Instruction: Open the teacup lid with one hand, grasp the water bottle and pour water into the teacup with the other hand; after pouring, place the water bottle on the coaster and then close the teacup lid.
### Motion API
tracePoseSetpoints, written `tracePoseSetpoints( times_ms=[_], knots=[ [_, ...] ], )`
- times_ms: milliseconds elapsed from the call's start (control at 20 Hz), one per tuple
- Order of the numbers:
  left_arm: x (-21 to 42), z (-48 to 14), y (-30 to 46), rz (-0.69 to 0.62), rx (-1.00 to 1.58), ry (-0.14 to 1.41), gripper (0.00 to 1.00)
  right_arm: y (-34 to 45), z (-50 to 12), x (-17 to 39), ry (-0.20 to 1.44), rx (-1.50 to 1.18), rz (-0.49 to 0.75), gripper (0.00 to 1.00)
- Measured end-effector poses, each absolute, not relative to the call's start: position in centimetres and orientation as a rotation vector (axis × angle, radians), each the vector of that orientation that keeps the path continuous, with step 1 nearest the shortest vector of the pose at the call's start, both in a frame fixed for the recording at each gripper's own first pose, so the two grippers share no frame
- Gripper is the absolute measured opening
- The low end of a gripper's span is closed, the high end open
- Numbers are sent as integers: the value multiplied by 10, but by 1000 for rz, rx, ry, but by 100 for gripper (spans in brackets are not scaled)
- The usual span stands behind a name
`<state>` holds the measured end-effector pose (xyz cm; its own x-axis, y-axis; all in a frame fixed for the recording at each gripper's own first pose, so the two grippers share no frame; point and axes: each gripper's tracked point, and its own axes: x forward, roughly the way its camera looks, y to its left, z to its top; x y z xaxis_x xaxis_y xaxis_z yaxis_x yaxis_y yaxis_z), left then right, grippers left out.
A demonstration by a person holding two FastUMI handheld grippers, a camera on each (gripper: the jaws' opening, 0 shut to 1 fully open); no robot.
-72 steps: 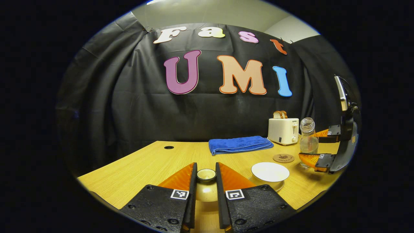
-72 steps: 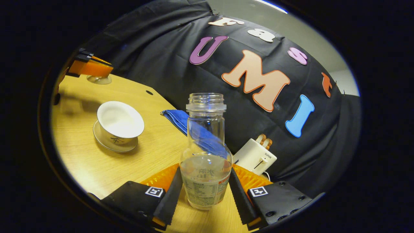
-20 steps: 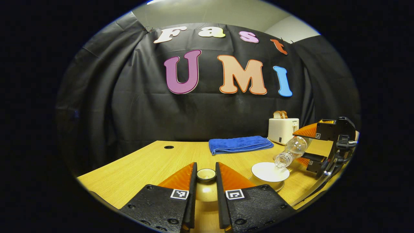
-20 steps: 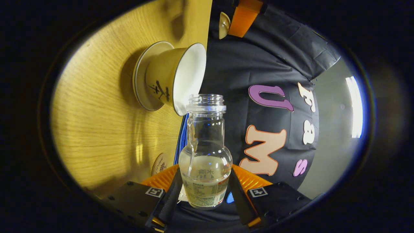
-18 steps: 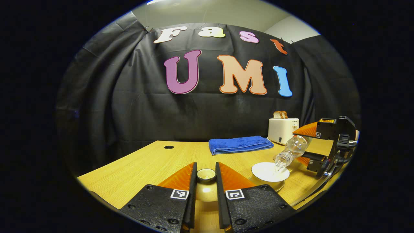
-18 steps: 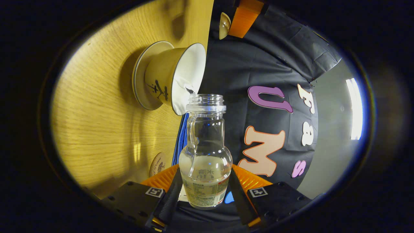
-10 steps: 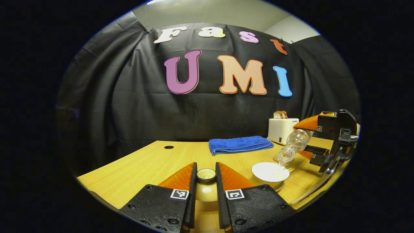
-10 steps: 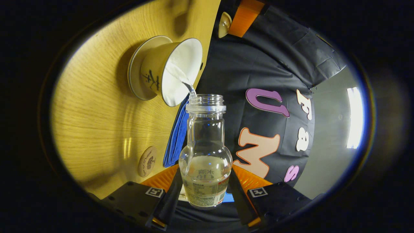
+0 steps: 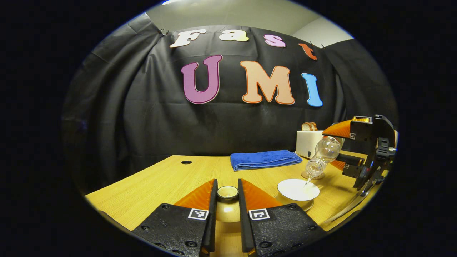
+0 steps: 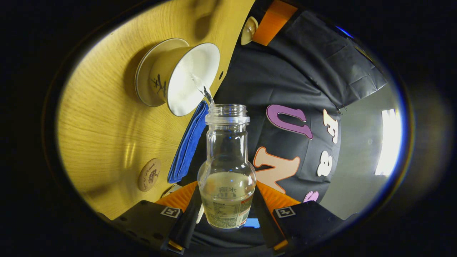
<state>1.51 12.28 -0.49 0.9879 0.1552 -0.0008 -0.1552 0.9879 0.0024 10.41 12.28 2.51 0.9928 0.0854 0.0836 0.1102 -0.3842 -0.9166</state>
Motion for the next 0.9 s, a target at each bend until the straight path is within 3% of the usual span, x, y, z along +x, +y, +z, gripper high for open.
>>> tracePoseSetpoints(
  times_ms=[900],
  knots=[
    [16,-5,123,156,3,0,27,134,30,105,-224,-2099,-48,79]
  ],
)
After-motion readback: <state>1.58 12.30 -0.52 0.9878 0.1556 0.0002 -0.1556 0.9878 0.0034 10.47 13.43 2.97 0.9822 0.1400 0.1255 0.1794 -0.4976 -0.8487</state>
